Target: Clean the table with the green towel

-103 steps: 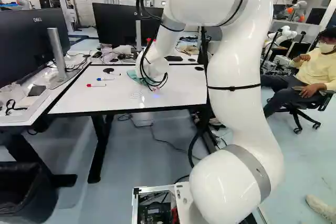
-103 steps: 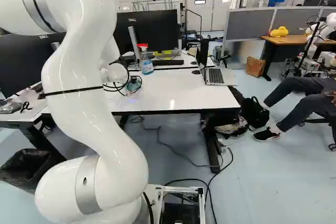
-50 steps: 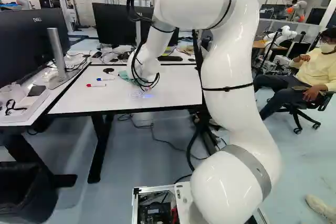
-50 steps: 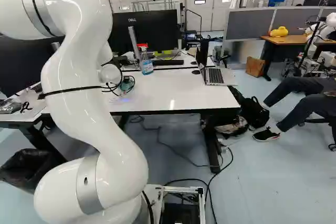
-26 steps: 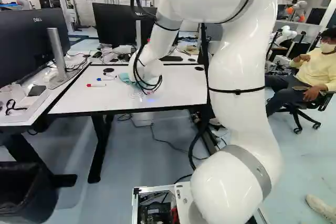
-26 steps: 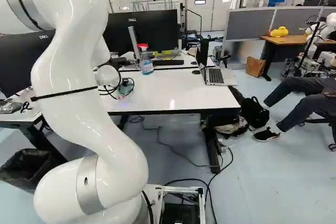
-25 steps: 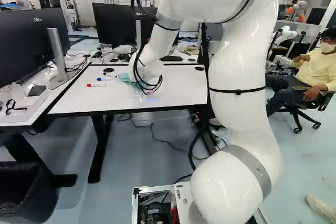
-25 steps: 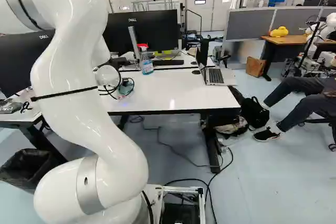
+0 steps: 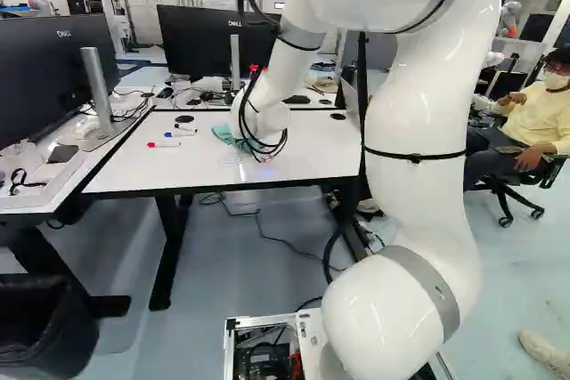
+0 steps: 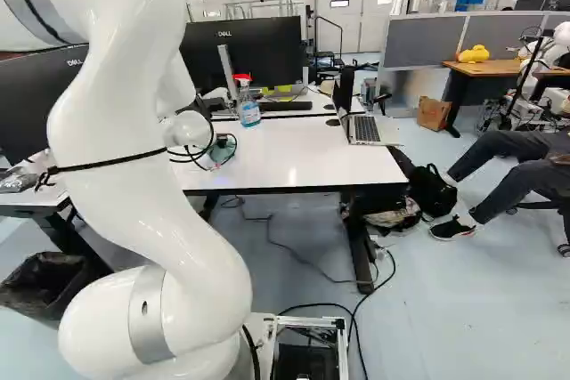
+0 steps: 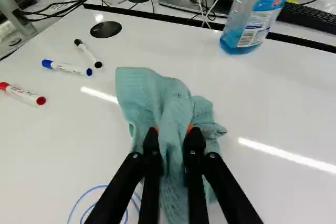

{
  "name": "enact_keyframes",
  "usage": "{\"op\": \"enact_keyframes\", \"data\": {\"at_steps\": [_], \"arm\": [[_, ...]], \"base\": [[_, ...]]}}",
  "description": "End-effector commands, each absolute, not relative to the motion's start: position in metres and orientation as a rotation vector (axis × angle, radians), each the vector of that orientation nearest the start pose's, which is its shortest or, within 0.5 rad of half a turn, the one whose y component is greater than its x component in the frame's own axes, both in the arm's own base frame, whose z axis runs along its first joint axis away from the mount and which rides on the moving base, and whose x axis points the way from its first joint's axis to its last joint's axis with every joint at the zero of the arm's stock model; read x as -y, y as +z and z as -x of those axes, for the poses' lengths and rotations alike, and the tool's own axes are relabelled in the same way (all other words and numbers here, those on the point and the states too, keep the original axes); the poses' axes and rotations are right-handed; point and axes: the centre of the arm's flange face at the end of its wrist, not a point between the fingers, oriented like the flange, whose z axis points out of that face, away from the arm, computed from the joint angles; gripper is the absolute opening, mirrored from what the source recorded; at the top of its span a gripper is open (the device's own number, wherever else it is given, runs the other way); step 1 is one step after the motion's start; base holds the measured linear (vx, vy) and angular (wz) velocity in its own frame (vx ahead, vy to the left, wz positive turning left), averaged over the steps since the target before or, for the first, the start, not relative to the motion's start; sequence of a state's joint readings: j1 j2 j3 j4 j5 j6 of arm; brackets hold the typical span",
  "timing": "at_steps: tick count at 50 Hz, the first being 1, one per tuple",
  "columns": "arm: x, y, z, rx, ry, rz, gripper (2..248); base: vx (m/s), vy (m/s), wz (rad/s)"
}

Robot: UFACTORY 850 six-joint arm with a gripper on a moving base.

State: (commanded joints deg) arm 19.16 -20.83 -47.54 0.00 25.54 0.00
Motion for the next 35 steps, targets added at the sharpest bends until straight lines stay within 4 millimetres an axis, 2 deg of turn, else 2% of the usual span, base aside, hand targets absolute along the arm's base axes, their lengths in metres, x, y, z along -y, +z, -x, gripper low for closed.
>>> {"op": "enact_keyframes", "data": {"at_steps": [18, 35], "arm": [[-0.17, 0.358, -0.535, 0.413, -1.331, 2.662, 51], [-0.187, 0.355, -0.562, 0.428, -1.353, 2.638, 51]], "base": [[0.0, 0.0, 0.0], [0.0, 0.0, 0.0]]}}
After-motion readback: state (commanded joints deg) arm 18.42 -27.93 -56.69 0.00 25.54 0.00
